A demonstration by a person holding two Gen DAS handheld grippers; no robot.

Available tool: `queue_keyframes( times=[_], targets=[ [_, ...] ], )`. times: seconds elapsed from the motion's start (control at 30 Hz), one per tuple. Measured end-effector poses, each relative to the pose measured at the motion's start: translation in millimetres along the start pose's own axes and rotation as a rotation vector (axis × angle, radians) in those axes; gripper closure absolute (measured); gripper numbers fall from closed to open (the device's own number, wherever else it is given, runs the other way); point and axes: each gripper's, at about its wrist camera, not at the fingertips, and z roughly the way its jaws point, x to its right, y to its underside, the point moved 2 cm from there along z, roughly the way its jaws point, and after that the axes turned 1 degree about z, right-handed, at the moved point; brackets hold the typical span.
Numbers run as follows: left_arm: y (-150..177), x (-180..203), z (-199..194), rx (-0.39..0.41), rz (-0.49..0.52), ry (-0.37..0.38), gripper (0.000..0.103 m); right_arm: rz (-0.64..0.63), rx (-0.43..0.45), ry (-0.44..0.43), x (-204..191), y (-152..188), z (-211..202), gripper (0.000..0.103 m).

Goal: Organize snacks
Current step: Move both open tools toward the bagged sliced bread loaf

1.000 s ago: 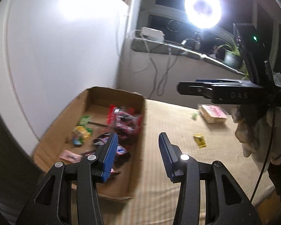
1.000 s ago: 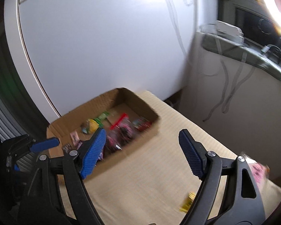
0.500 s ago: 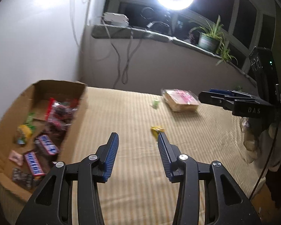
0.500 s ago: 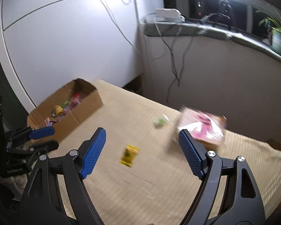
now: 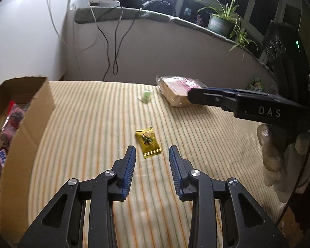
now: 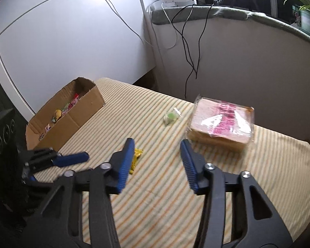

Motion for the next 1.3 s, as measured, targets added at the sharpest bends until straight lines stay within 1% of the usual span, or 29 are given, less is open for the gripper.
queue_keyframes(
  times=[0.13, 0.27, 0.43, 0.63, 0.67, 0.7, 0.73, 0.77, 0.8, 0.83, 0.93, 1.03, 1.17, 1.3],
  targets=[
    [-2, 1, 12, -0.018, -0.006, 0.005, 0.071, 0.01, -0.011, -0.022, 1, -3, 11, 0.056],
    [-5, 3, 21, -0.029, 0.004, 0.004, 0.071, 0.012, 0.008, -0.001, 7, -9, 14, 0.056],
    [-19, 5, 30, -0.027, -0.005, 0.019, 0.071, 0.077, 0.047, 0.031, 37, -23, 5, 0.056],
    [-44, 11, 45, -0.028, -0.052, 0.089, 0.07, 0.177, 0.054, 0.083, 81, -27, 2, 0.056],
    [-49, 12, 47, -0.028, -0.062, 0.1, 0.067, 0.2, 0.05, 0.086, 89, -27, 2, 0.054],
    [-54, 14, 51, -0.025, -0.067, 0.115, 0.063, 0.232, 0.047, 0.085, 99, -27, 3, 0.047],
    [-58, 15, 53, -0.022, -0.069, 0.124, 0.055, 0.26, 0.043, 0.085, 109, -26, 5, 0.042],
    [-63, 15, 57, -0.022, -0.076, 0.135, 0.053, 0.283, 0.041, 0.086, 116, -26, 6, 0.03],
    [-67, 15, 61, -0.026, -0.086, 0.157, 0.053, 0.3, 0.039, 0.084, 123, -26, 6, 0.021],
    [-70, 14, 65, -0.029, -0.099, 0.174, 0.053, 0.316, 0.035, 0.078, 129, -26, 8, 0.019],
    [-80, 10, 78, -0.034, -0.142, 0.208, 0.053, 0.376, 0.02, 0.029, 148, -27, 17, 0.019],
    [-88, 10, 95, -0.061, -0.17, 0.241, 0.053, 0.431, 0.007, -0.008, 164, -28, 25, 0.019],
    [-95, 13, 110, -0.083, -0.165, 0.242, 0.053, 0.497, -0.026, -0.084, 176, -26, 41, 0.019],
    [-98, 13, 124, -0.115, -0.173, 0.242, 0.053, 0.495, -0.045, -0.104, 173, -24, 50, 0.019]
  ],
)
